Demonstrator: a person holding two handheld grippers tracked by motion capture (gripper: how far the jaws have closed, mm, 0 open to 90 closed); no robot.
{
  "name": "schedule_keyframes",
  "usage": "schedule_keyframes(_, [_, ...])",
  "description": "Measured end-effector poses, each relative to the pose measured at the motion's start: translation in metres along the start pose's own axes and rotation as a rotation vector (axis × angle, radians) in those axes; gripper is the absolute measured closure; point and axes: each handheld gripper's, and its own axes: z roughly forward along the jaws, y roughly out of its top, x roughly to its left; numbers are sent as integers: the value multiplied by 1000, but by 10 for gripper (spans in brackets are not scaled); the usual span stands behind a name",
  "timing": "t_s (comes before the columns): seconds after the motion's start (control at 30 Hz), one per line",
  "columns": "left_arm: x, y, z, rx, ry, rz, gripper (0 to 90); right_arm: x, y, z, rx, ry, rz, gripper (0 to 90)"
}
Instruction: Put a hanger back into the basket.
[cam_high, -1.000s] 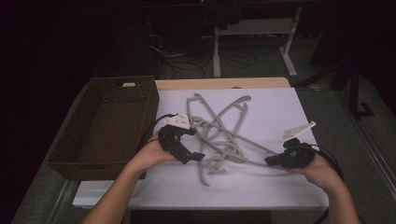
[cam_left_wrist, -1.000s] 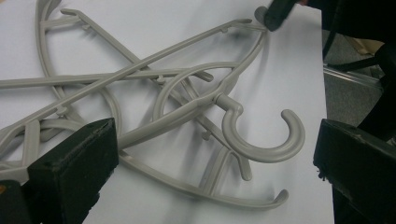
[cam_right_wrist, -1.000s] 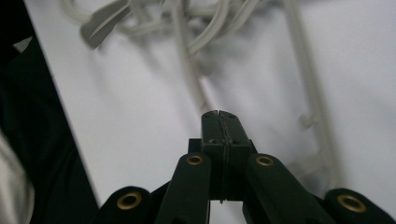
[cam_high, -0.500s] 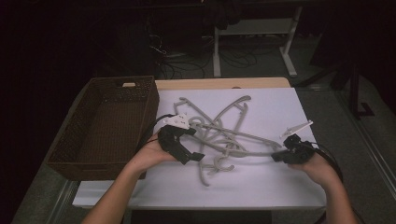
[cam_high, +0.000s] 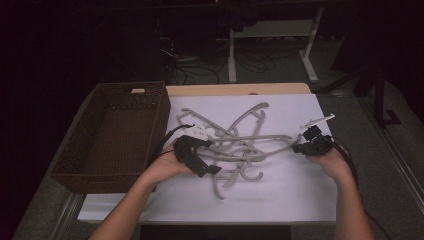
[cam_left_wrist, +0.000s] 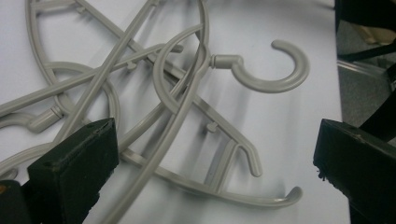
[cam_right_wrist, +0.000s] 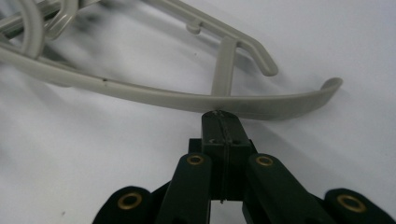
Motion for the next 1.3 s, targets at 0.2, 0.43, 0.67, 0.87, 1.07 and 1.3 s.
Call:
schedule_keyframes(0.2, [4, -2, 15, 54, 8, -2, 3, -4, 5, 3, -20, -7, 27, 893])
schedule_keyframes(0.43, [9, -8, 29, 92, 6, 0, 77, -2, 3, -2, -58, 10, 39, 820])
schedule_keyframes(0.67, [11, -2, 44, 146, -13, 54, 291, 2, -1, -20, -138, 26, 52, 577])
schedule_keyframes(0.87, [17, 1, 57, 207, -5, 76, 449, 1, -3, -25, -163, 5, 67, 481])
schedule_keyframes(1.07, [20, 4, 64, 252, -2, 107, 636, -1, -4, -27, -169, -12, 75, 460])
schedule_keyframes(1.3, [20, 6, 65, 245, -34, 138, 771, -1, -4, -28, -180, -13, 71, 450])
